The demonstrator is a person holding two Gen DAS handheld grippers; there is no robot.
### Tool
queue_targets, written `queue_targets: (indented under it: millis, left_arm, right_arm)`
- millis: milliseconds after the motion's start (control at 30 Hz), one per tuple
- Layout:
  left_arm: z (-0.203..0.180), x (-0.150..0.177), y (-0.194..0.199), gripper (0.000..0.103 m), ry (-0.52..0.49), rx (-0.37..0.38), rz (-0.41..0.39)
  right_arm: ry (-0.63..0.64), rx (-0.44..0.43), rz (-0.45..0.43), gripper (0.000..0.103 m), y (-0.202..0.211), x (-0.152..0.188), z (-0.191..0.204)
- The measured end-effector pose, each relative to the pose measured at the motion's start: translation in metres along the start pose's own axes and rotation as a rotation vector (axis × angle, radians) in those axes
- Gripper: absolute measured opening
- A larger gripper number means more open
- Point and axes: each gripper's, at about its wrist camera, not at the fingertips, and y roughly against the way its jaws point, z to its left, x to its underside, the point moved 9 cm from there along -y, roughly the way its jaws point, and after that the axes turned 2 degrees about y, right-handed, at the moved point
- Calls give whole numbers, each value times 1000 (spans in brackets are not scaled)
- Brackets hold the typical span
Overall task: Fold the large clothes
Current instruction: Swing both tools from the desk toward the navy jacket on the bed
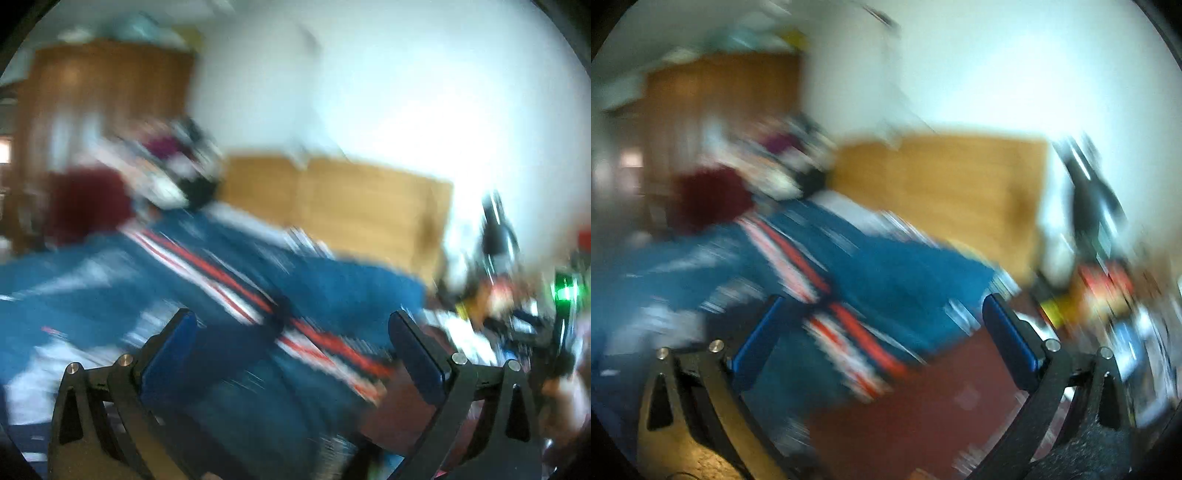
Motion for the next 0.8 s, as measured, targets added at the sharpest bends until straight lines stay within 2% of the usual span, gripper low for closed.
queue_targets:
  millis: [67,100,133,167,267,400,433,500,600,667,800]
  left_arm:
    - [45,-48,76,103,26,-83,-142]
    - [59,-61,101,103,35,-110,-185]
    - [75,-75,133,103,45,-156,-232]
    - [95,-91,170,103,60,-210,-286]
    - [138,-113,245,103,127,-314,-379]
    - [169,-120,300,103,164,-384,-379]
    - [175,-121,309,103,171,-391,-376]
    - [186,-125,334,103,185,-386,-370]
    - [193,-125,357,103,158,-406,-371]
    - [204,-126,374,103,133,-455,-364]
    - [228,-124,405,103,95,-555,-370]
  right_arm:
    - [42,-157,-150,103,39,-38,59]
    - [56,-211,-174,103,47,-46,75]
    - [86,-301,-188,103,55,-56,104]
    - [91,-333,-198,103,63,-58,116]
    - [113,-478,-228,103,76,-70,160]
    - [130,-597,-276,103,90,-80,206]
    - [125,-646,-265,103,87,-78,217]
    - [152,-685,-266,103,104,-75,251]
    - [227,-732,-205,103,94,-48,293]
    - [266,-754,-121,103,75,-14,315]
    - [311,-757,82,103,35,59,333]
